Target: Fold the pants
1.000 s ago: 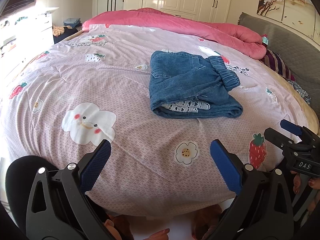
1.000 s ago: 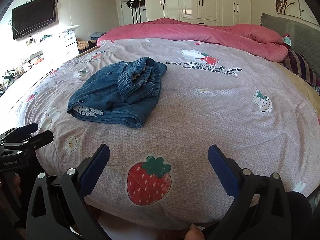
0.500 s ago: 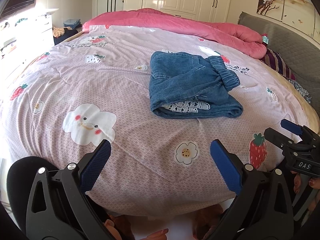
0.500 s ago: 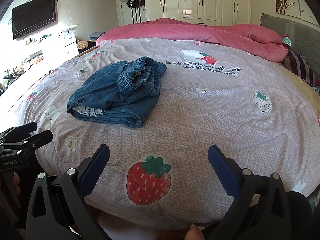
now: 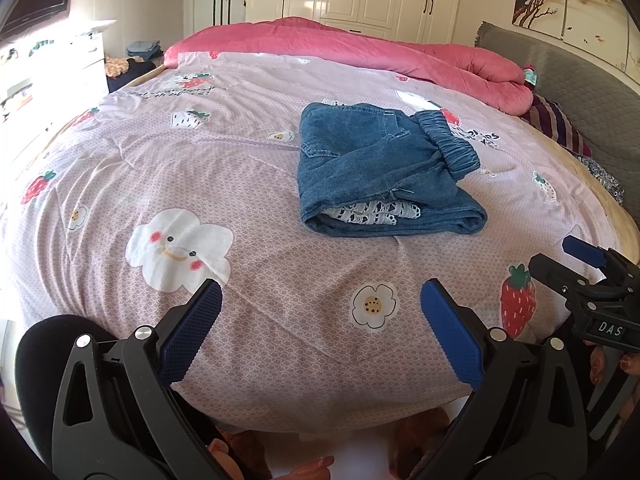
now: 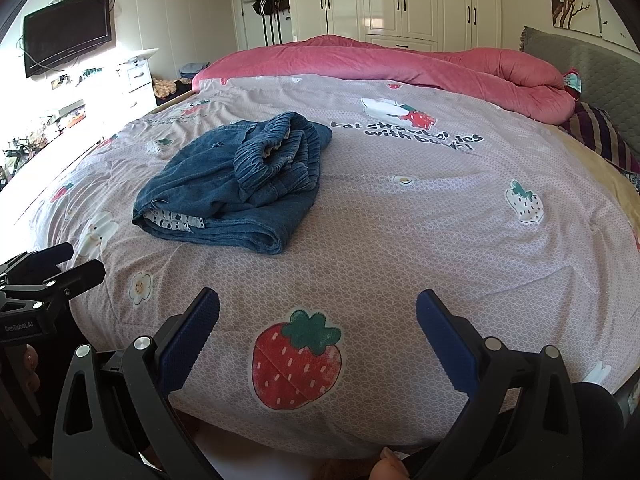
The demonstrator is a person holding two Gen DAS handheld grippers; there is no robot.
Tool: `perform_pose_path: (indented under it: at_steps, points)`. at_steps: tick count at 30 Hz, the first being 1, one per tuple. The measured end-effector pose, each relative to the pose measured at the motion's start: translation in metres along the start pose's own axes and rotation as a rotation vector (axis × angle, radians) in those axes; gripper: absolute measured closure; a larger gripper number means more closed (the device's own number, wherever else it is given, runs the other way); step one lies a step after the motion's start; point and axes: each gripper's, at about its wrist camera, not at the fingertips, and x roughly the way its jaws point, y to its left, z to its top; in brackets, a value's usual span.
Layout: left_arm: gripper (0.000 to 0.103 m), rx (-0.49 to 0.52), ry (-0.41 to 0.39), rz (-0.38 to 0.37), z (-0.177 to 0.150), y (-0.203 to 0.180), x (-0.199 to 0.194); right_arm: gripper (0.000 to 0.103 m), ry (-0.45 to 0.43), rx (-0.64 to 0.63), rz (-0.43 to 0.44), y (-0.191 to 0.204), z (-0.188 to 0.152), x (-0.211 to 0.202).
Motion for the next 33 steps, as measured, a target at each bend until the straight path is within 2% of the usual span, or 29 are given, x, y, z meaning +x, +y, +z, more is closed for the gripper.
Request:
perform_pose_path:
  at_steps: [20, 31, 33]
  points:
    - [0.009, 0.017, -0.005, 0.027, 0.001, -0.006, 0.000, 0.005, 0.012, 0.012, -0.020, -0.006, -0.001, 0.002]
    - [0.009, 0.024, 0.035, 0.071, 0.002, -0.009, 0.010, 0.005, 0.044, 0.067, -0.022, -0.016, -0.001, 0.009]
    - [0.009, 0.027, 0.042, 0.053, 0.002, -0.010, 0.011, 0.005, 0.046, 0.076, -0.023, -0.018, 0.000, 0.010]
